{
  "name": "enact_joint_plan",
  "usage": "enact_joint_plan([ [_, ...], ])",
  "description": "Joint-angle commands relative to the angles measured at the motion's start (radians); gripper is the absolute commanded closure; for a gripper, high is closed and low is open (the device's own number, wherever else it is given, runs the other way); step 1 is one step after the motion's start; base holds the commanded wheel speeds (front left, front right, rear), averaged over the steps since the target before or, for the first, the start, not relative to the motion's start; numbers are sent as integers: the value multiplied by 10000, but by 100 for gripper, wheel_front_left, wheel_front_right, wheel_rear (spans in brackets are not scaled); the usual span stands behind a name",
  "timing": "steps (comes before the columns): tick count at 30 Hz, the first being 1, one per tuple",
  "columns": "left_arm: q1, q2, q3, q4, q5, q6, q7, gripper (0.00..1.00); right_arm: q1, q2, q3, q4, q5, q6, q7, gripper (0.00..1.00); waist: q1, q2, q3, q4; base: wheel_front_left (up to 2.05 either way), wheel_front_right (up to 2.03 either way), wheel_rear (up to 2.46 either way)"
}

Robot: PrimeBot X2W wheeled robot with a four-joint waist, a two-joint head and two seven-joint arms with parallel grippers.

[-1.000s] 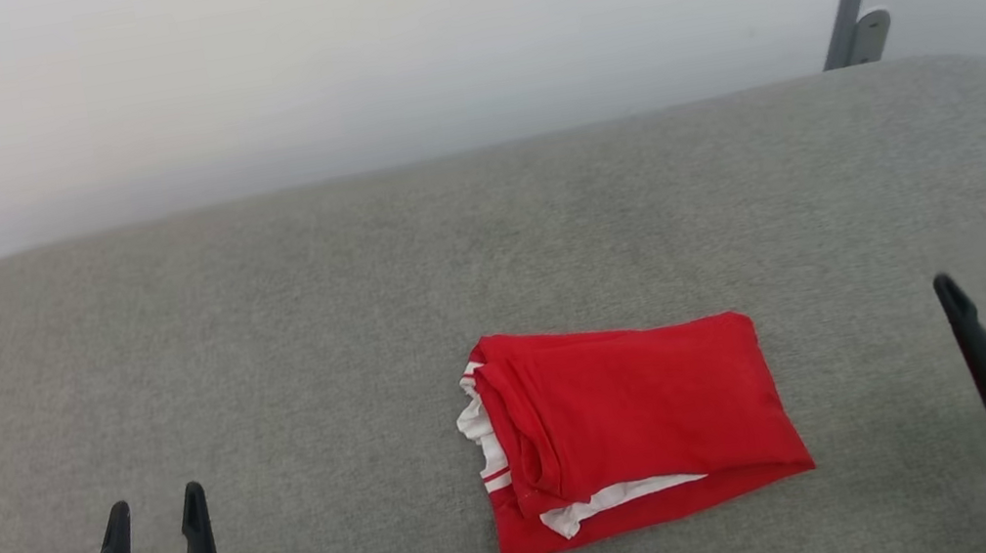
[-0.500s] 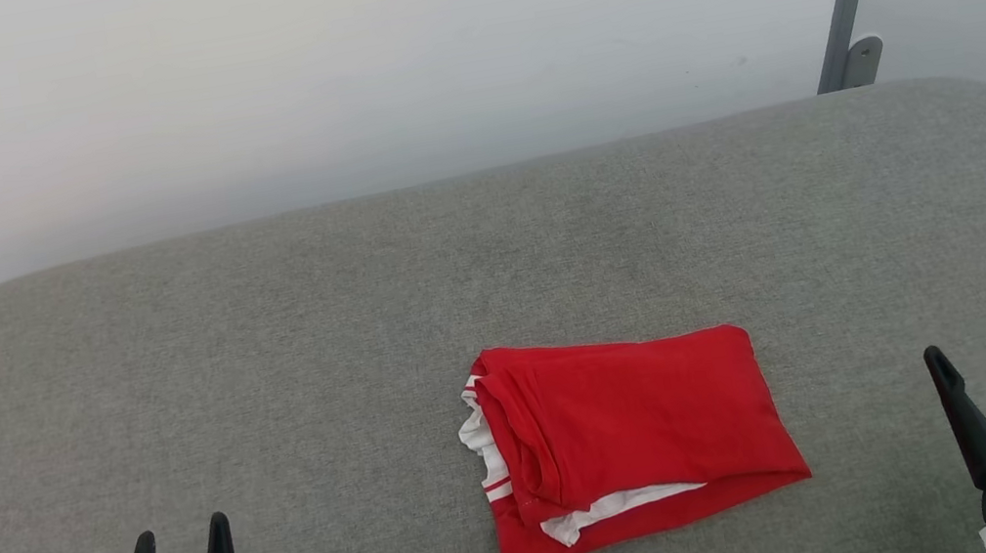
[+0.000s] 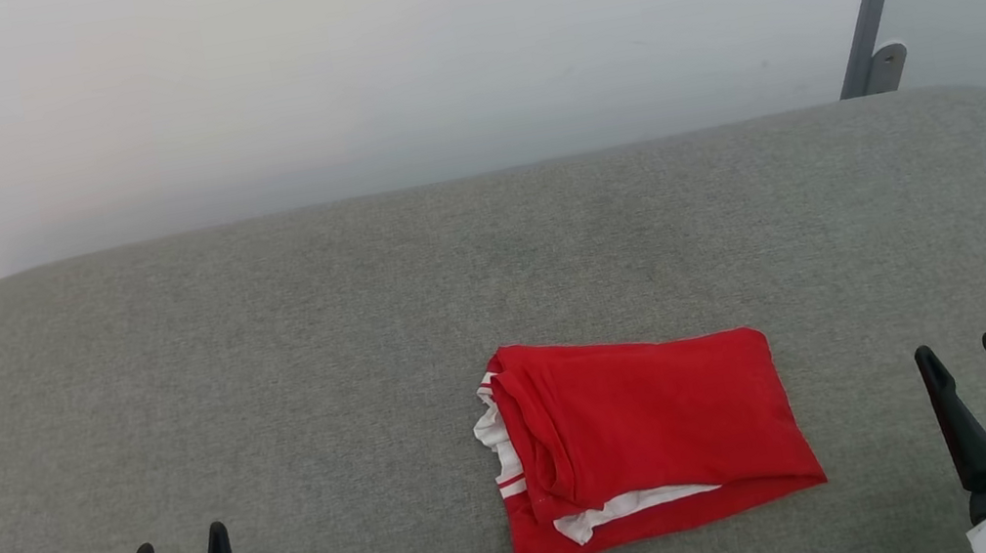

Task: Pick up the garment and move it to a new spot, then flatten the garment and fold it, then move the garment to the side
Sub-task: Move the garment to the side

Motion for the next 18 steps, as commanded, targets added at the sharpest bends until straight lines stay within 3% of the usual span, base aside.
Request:
enact_joint_plan([
  [1,14,-20,64,21,52,-34,-44,0,110,75,-57,-63,-42,1,-53,0,0,-1,0,36,0,0,0],
  [18,-31,-211,84,-147,188,-34,-44,0,107,341,-42,28,-182,1,-55,0,0,-1,37,243,0,0,0],
])
